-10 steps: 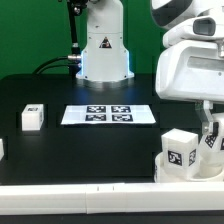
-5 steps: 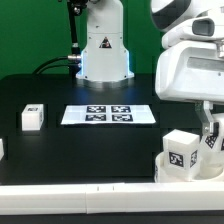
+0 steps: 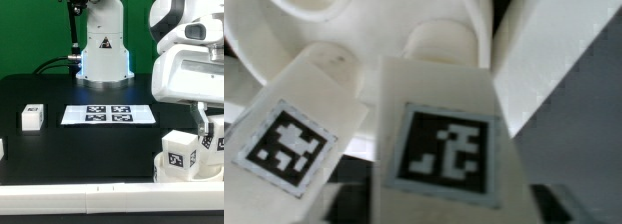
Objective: Assemble stool
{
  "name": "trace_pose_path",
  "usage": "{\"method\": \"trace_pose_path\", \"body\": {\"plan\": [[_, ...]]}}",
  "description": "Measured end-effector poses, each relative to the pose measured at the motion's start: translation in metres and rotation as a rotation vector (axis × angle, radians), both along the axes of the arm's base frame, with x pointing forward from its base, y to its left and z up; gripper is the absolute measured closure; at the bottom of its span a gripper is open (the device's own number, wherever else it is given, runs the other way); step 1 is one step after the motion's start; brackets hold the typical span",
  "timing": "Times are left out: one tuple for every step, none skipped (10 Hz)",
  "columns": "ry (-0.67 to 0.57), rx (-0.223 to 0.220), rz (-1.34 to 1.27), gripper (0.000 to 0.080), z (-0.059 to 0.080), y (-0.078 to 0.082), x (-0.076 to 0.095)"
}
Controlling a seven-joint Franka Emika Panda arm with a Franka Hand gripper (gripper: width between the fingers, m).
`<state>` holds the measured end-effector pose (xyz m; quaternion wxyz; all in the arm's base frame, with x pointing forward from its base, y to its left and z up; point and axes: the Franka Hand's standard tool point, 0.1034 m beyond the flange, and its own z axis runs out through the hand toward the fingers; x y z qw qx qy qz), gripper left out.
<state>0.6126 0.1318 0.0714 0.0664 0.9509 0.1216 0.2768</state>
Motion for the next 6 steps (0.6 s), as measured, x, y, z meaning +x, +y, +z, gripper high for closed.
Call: {"method": "trace_pose_path", "body": {"plan": [[0.000, -0.002, 0.002, 0.0263, 0.000, -0.001, 0.000], [0.032, -0.007, -0.011, 0.0263, -0.001, -0.001, -0.001], [0.081, -0.002, -0.037, 0.0167, 0.007, 0.001, -0.001], [0.095, 0.008, -0.049, 0.0155, 0.022, 0.000, 0.003], [0.130, 0.015, -0.069, 0.0155, 0.032, -0.001, 0.005], [0.241, 0.001, -0.096, 0.0151, 0.032, 0.001, -0.003]]}}
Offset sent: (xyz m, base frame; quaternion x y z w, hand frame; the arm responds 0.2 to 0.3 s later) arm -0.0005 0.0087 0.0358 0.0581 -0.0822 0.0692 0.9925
